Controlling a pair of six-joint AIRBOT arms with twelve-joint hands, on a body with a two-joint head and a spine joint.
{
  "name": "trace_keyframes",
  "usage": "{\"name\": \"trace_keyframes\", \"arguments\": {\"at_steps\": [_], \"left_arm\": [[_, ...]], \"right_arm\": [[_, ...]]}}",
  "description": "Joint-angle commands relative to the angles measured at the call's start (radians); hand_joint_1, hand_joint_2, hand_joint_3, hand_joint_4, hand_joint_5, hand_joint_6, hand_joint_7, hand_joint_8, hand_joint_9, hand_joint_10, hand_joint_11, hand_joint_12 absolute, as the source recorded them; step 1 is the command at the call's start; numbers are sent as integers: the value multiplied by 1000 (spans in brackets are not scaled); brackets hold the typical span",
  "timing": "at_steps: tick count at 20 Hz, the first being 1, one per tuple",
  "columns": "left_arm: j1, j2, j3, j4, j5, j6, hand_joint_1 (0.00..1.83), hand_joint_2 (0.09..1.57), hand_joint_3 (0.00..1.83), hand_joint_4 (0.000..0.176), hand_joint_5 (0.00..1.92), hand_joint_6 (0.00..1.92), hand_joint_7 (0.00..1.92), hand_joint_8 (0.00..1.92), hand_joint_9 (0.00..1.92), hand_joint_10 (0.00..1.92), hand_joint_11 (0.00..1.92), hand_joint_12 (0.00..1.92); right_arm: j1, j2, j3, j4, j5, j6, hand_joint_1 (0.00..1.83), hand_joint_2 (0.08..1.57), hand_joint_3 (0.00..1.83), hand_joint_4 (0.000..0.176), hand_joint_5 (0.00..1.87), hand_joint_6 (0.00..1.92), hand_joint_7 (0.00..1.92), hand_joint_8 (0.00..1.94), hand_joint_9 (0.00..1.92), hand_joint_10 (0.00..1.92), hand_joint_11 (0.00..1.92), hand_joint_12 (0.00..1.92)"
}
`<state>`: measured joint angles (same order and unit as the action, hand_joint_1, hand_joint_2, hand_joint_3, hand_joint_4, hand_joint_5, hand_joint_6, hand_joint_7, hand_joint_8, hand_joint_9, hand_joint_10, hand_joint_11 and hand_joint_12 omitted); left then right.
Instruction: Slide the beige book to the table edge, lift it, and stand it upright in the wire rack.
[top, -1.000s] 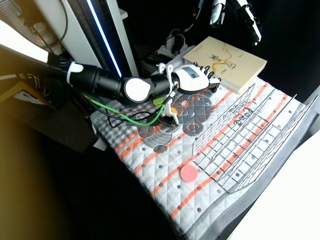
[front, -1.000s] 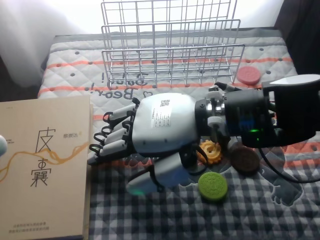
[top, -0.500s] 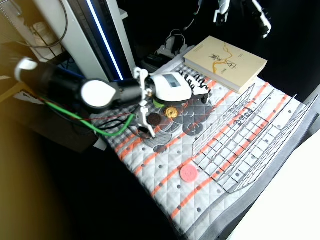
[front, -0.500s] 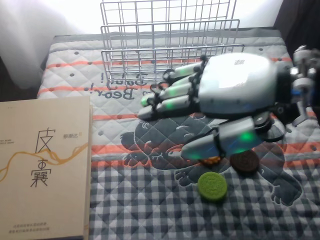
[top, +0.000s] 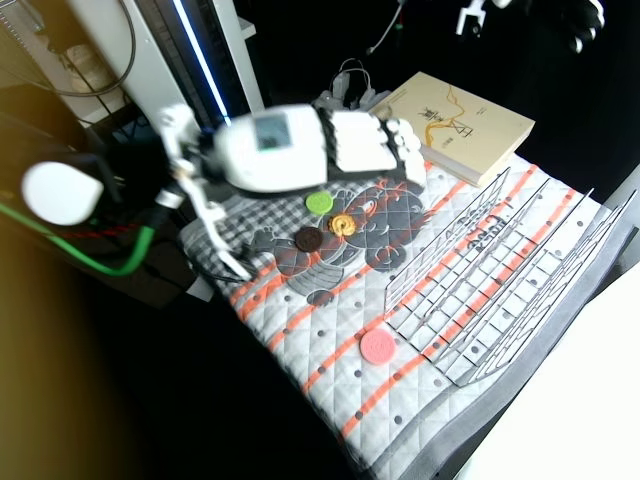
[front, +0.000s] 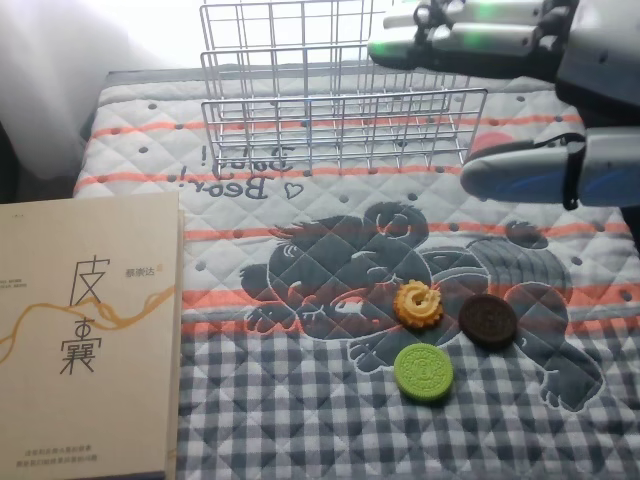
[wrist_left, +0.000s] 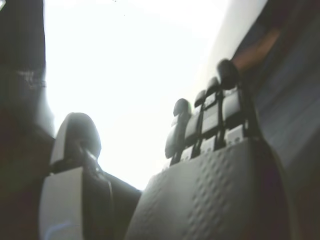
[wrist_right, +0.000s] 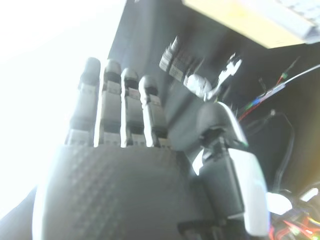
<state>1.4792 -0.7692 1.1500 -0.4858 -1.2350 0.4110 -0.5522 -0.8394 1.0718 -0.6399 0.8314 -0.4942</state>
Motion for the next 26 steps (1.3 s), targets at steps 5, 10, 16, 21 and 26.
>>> {"name": "trace_keyframes", "arguments": {"at_steps": [5,10,16,21,26], "left_arm": [[-8,-38,122,24,110,-160,744,992,4,90,28,2,0,0,4,0,0,501],[-158,-103,217,200,306,-228,631,978,2,144,1,0,0,0,21,5,0,452],[-300,-160,260,348,414,-233,660,994,3,176,0,0,0,0,0,0,0,430],[-361,-208,306,453,501,-283,696,1002,11,137,8,0,0,0,0,0,0,228],[-465,-251,341,633,601,-332,625,946,0,151,16,1,6,1,57,4,0,540]], "right_arm": [[14,-23,-3,39,107,-2,151,1293,4,23,276,0,248,0,306,0,179,650],[1,-25,0,41,107,-2,101,1312,7,30,238,3,240,1,312,1,183,643],[-14,-25,-3,45,107,-2,155,1320,0,13,258,0,267,0,354,0,362,288],[-21,-30,-1,45,107,-2,170,1322,0,2,274,9,278,2,403,6,482,315],[-32,-33,-1,45,107,-2,131,1331,1,34,363,10,349,8,332,0,211,223]]}}
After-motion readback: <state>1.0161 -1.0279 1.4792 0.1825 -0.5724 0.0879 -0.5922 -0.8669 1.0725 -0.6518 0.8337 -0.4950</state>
